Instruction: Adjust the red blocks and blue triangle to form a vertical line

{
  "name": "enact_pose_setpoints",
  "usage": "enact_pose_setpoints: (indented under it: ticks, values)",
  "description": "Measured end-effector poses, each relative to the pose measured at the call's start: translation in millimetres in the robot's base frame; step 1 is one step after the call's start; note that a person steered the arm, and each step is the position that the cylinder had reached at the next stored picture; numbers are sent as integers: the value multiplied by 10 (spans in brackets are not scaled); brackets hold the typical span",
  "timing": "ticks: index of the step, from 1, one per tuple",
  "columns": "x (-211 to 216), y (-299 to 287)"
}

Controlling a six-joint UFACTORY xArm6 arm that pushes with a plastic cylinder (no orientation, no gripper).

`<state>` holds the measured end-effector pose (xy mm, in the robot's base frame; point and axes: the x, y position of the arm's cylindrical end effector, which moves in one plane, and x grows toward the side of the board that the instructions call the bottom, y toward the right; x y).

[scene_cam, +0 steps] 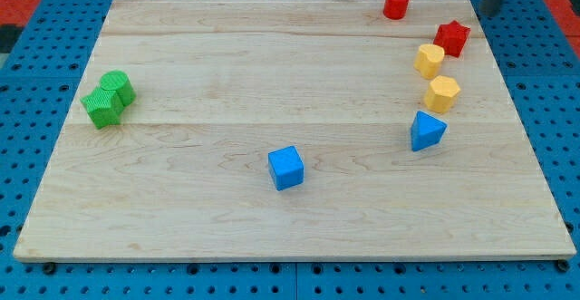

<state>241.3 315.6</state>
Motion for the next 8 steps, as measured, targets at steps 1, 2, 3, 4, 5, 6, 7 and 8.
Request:
enact_pose_setpoints:
  ticks: [1, 2, 3, 4, 5, 6, 7, 8]
  values:
    - [349, 16]
    - [609, -54]
    - [663, -132]
    - [613, -401]
    - [534, -569]
    - [440, -853]
    - [384, -927]
    - [120, -531]
